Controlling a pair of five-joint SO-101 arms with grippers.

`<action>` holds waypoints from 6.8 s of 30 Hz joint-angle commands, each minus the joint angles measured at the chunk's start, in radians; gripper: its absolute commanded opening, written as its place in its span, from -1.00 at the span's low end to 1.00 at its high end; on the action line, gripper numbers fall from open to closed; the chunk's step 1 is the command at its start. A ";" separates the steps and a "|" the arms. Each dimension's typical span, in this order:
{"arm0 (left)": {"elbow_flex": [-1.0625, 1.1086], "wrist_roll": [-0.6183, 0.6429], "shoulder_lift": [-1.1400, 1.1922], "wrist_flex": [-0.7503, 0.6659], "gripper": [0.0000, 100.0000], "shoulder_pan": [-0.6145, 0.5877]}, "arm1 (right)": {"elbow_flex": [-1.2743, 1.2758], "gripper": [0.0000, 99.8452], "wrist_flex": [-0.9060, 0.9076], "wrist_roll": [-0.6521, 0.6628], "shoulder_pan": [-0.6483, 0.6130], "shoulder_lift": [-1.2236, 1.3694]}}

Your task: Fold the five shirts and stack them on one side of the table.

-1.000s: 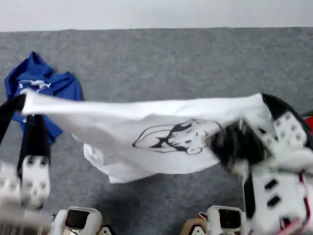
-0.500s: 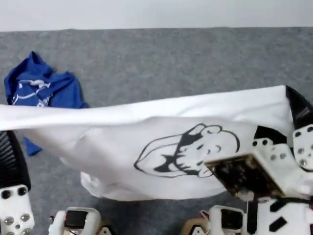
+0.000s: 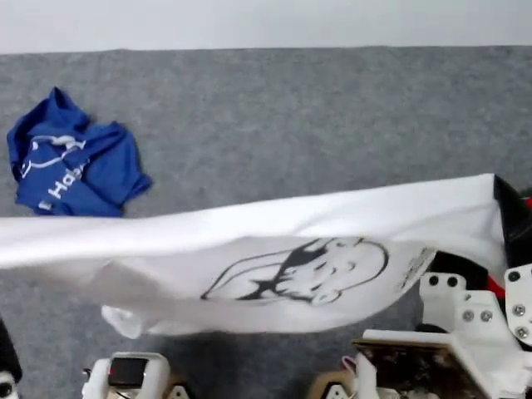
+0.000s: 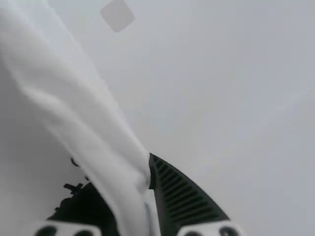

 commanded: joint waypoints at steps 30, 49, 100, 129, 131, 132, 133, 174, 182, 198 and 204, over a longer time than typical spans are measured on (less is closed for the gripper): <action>-0.288 0.172 0.315 -0.068 -0.99 -0.104 | -0.947 -0.98 0.401 -0.196 -0.122 0.685; 0.101 0.170 0.391 0.114 -0.99 -0.087 | -0.368 -0.98 0.374 -0.203 -0.124 0.631; -0.091 -0.009 1.689 -0.311 -0.99 -0.051 | -0.546 -0.98 -0.780 -0.043 -0.163 1.980; 0.325 -0.245 1.181 0.245 -0.99 0.203 | -0.557 -0.98 -0.041 0.264 -0.036 1.709; 0.384 -0.245 1.129 0.245 -0.99 0.207 | -0.557 -0.98 -0.012 0.275 -0.025 1.702; 0.407 -0.245 1.106 0.245 -0.99 0.209 | -0.557 -0.98 0.001 0.282 -0.019 1.698; 0.427 -0.245 1.085 0.245 -0.99 0.210 | -0.557 -0.98 0.013 0.288 -0.013 1.695; 1.125 -0.241 0.296 0.241 -0.75 0.341 | -0.554 -0.33 0.401 0.295 0.077 1.547; 1.139 -0.236 0.273 0.209 -0.75 0.244 | -0.554 -0.34 0.401 0.224 0.102 1.443; 1.531 -0.051 0.477 -0.209 -0.76 0.190 | -0.549 -0.34 0.404 -0.153 0.311 1.194; 1.523 -0.051 0.700 -0.338 -0.73 0.193 | -0.460 -0.34 0.404 -0.166 0.323 1.127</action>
